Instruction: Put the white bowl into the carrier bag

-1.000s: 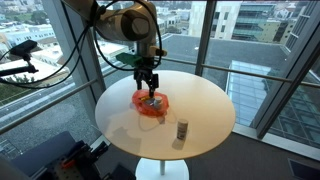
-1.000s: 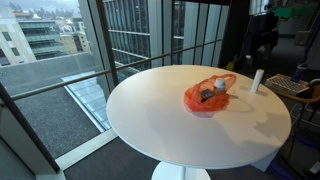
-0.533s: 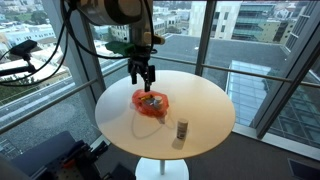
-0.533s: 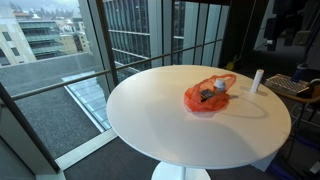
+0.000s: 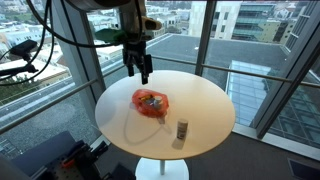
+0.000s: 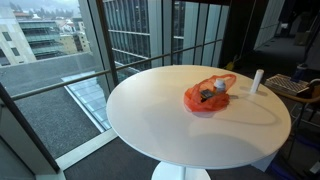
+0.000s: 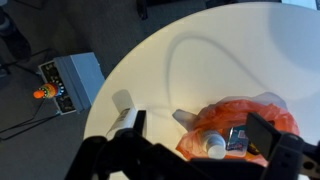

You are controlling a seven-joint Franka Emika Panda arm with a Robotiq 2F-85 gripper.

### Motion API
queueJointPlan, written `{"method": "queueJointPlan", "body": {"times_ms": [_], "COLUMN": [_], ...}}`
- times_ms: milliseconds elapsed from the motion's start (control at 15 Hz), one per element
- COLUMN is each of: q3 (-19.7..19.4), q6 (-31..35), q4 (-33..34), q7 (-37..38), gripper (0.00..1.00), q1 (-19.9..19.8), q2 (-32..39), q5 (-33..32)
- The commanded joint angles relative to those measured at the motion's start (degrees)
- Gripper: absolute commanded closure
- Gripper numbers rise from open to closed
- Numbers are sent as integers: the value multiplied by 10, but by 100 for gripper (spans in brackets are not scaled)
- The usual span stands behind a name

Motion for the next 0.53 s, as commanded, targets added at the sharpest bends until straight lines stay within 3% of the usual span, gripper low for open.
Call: {"method": "queueJointPlan", "body": {"times_ms": [0,467], "q3": [12,11], "q6": [-1,0], "q4": [-2,-8], "q7": [-3,-2], "gripper": [0,0], "q1": [-14,-16], "q2": [-2,-3], "q5": [4,4]}}
